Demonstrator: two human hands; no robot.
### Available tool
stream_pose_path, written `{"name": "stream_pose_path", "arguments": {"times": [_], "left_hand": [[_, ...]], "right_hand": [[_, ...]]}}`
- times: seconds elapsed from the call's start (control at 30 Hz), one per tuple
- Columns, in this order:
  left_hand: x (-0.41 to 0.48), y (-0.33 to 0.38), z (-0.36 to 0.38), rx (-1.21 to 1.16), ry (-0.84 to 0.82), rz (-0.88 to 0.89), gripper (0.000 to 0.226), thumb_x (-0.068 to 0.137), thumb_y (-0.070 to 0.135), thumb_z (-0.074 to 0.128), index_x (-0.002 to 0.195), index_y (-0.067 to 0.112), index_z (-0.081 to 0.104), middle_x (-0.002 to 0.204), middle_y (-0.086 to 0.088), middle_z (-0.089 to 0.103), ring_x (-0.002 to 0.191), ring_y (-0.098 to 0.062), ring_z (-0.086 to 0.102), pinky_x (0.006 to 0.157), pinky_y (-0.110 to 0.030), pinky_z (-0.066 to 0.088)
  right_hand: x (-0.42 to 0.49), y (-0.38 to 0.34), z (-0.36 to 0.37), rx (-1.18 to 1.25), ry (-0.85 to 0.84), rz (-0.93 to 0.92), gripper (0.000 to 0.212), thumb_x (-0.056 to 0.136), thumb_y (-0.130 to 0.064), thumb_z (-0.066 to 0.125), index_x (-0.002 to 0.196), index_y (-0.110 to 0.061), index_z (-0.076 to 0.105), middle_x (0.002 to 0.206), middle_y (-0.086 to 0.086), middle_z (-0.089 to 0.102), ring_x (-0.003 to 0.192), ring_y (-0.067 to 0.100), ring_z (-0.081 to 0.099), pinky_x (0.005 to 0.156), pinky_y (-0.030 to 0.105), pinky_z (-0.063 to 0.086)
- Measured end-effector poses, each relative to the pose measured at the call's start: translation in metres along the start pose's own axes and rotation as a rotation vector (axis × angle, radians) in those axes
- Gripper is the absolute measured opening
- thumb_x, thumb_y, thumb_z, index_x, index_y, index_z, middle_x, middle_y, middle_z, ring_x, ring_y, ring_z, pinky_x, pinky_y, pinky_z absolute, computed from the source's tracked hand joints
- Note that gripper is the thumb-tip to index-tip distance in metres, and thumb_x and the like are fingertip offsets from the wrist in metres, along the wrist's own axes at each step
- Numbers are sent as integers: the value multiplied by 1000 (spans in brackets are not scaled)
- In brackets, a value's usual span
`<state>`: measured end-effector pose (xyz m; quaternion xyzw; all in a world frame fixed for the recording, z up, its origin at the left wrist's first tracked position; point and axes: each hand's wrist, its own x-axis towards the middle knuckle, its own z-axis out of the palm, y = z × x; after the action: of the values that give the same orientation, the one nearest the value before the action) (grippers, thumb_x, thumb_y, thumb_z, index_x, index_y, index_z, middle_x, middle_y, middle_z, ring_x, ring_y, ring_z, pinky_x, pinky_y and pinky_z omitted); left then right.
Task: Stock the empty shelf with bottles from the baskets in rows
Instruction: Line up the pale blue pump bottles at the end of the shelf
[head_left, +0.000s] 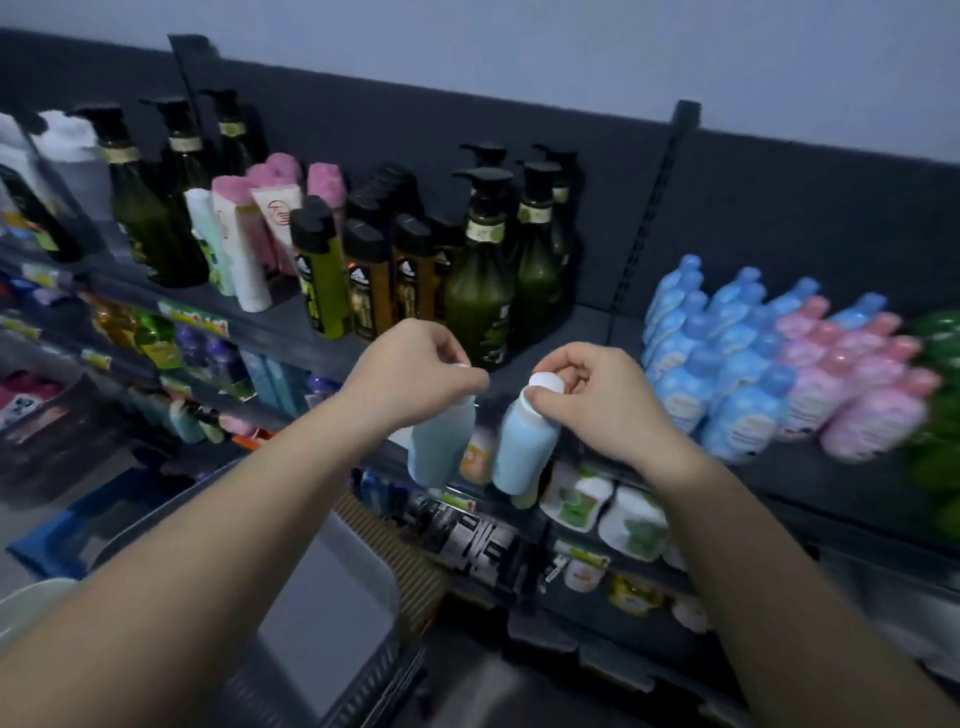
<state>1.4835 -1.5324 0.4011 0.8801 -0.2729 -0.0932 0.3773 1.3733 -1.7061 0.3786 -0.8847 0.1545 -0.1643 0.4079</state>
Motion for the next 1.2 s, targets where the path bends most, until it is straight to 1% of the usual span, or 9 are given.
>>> {"name": "stream_pose_path", "arguments": {"times": [0.17,0.33,0.47,0.6,0.73,0.87,1.03,1.13,1.2], "left_hand": [[-6,70,51,-65,-97,86,21,62,37,71,69,17,69,59,4,63,59,-15,59,57,-34,50],[-25,147,112,-133,-198,153,41,42,48,61,67,16,69,59,3,69,54,-13,57,62,-37,54],[-41,202,154,-112,-236,201,25,56,38,68,68,16,71,60,5,69,54,-9,55,65,-34,53],[-64,252,194,-96,-271,262,19,61,34,72,68,16,71,56,8,67,53,-6,57,55,-23,48],[-82,299,227,-93,-298,338,16,62,31,72,66,15,70,63,3,69,61,-11,61,65,-32,53],[-100,344,257,-86,-343,432,12,68,28,72,69,16,68,54,12,62,53,-1,52,55,-20,42],[-116,393,284,-122,-382,506,14,67,28,71,67,15,68,61,1,67,46,-2,50,58,-28,48],[-121,423,293,-105,-374,573,19,68,30,72,69,11,70,66,-3,70,55,-6,53,61,-27,50],[-123,442,294,-106,-377,609,24,69,32,72,71,8,71,63,-3,66,51,-4,48,51,-19,43]], "right_hand": [[-38,19,-67,4,105,47,13,75,-28,78,83,-26,69,65,-9,57,54,0,48,53,15,39],[-88,50,-148,-39,203,88,12,76,-22,78,83,-20,69,59,-10,54,51,1,46,52,15,37],[-124,73,-207,-119,236,98,12,75,-22,78,80,-21,67,56,-10,54,51,2,47,51,15,35],[-163,95,-256,-178,271,110,11,72,-23,78,78,-21,68,55,-9,53,50,2,46,49,16,34],[-199,110,-301,-199,314,147,13,72,-26,77,80,-21,68,61,-9,58,53,2,48,52,19,39],[-231,120,-339,-270,380,192,14,70,-29,74,81,-23,66,61,-8,57,55,3,49,54,23,39],[-259,130,-380,-393,510,193,13,70,-28,72,77,-23,64,55,-10,52,56,6,48,58,28,41],[-274,134,-402,-401,616,156,12,71,-22,75,75,-16,66,51,-8,48,55,8,47,55,20,37],[-280,134,-415,-402,694,119,13,70,-20,75,73,-11,66,49,-7,46,54,8,44,52,16,34]]}}
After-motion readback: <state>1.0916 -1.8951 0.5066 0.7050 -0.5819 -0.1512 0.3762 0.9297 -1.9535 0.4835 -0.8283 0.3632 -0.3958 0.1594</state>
